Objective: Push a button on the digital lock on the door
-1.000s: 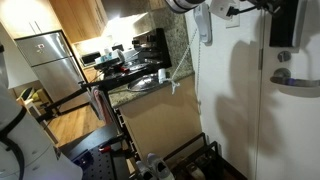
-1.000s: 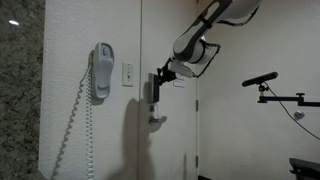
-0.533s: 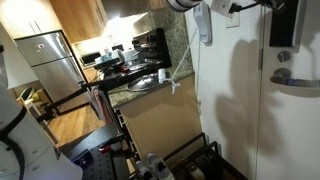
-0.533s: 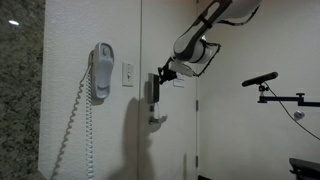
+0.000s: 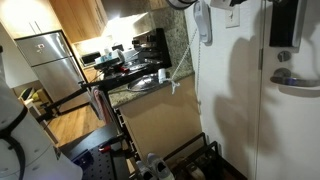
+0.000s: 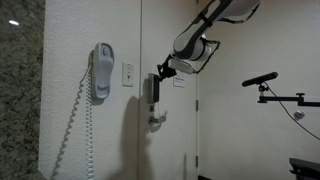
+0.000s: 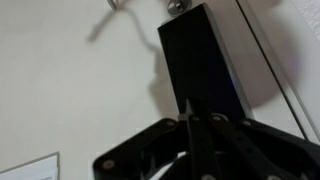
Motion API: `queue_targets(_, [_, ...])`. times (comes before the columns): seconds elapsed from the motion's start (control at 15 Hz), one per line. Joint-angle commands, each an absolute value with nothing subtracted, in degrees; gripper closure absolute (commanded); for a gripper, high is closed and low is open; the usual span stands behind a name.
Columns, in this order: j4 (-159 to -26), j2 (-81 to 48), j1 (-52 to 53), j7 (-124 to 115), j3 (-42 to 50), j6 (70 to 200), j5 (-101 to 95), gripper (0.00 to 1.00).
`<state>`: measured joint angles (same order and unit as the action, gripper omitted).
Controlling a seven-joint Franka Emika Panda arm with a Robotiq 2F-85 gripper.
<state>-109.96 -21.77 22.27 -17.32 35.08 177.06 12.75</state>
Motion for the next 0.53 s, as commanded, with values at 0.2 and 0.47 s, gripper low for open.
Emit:
queue_targets(0.2, [-108.5,-22.0,23.7,-18.0,36.2,176.0,12.3,1.00])
queue_targets(0.47, [-108.0,-22.0,23.4,-17.8,35.9,175.7,12.4,1.00])
